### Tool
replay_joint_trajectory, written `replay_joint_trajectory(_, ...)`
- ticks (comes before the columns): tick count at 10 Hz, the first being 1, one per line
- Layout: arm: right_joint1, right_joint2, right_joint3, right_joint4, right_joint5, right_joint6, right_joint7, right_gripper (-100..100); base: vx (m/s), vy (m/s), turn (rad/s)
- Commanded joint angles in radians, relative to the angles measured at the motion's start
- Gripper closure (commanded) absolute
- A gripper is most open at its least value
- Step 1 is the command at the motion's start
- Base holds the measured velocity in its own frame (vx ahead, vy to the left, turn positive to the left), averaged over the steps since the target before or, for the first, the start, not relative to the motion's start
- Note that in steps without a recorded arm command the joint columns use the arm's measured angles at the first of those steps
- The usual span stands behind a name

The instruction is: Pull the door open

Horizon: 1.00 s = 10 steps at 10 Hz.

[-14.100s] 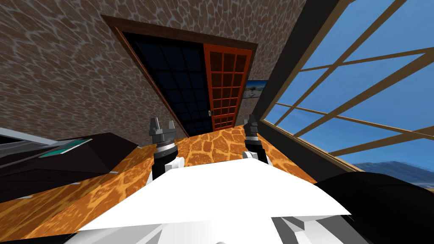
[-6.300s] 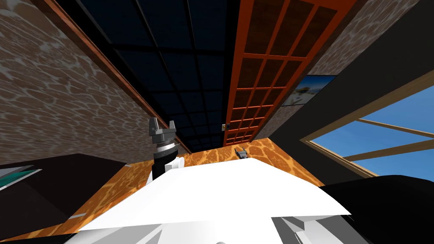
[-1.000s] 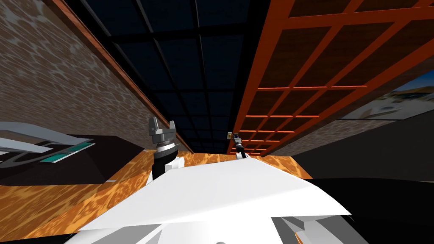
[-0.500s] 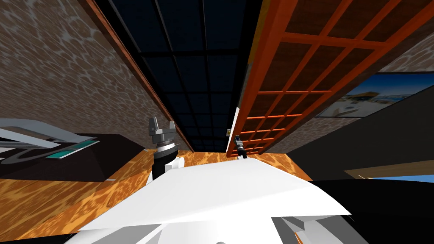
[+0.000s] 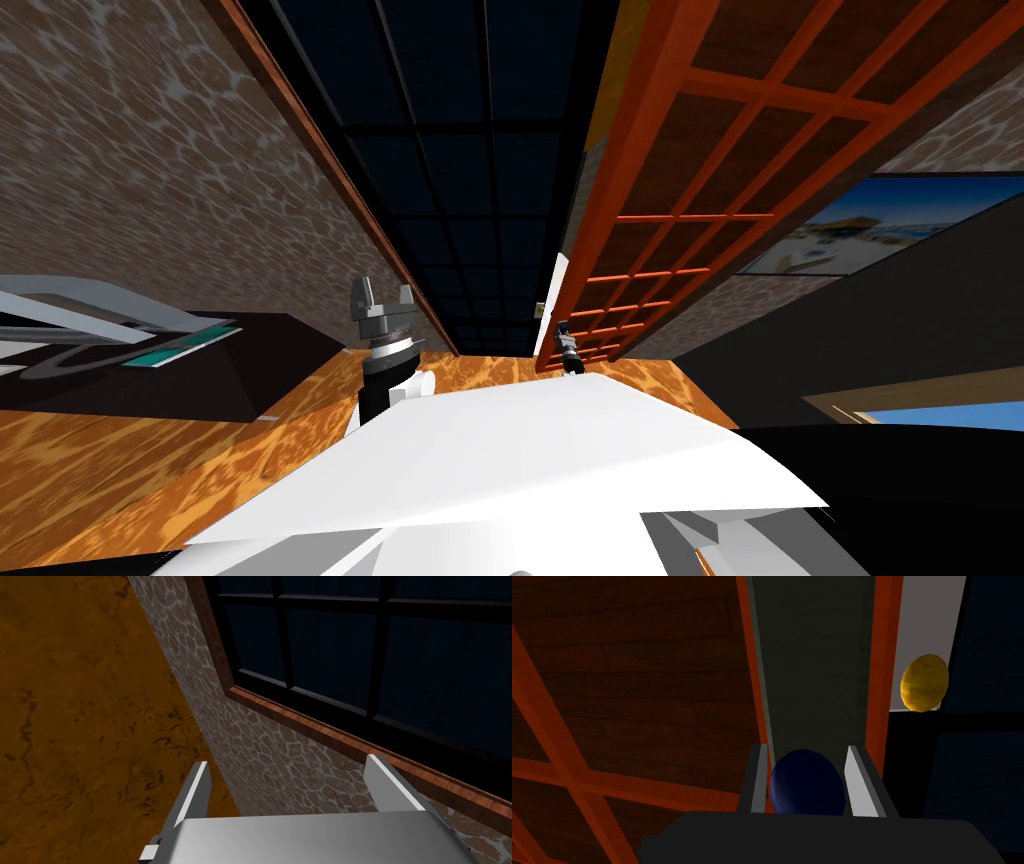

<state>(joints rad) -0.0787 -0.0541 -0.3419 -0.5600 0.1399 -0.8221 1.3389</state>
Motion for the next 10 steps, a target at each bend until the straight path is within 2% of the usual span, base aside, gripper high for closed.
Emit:
replay_joint_trajectory(1,0.022,-0.022,-0.007,0.016,-0.008,0.015,-0.034,100,-0.063,0.019,0.002)
replay_joint_trajectory(3,0.03,-0.025,-0.008,0.02,-0.012,0.015,-0.051,100,-0.062,0.014,-0.03)
replay_joint_trajectory(4,0.017,-0.027,0.005,0.028,-0.001,-0.008,-0.046,-100,-0.103,0.003,0.057)
replay_joint_trajectory(7,0.007,-0.043,0.032,0.015,0.023,-0.021,-0.048,-100,-0.176,-0.002,0.078)
replay_joint_trajectory(8,0.007,-0.043,0.032,0.015,0.023,-0.021,-0.048,-100,-0.159,-0.038,0.02)
replay_joint_trajectory(9,-0.004,-0.059,0.06,0.002,0.049,-0.034,-0.05,-100,-0.166,-0.079,0.12)
replay_joint_trajectory(10,-0.006,-0.062,0.068,-0.001,0.055,-0.037,-0.051,-100,-0.227,-0.082,0.131)
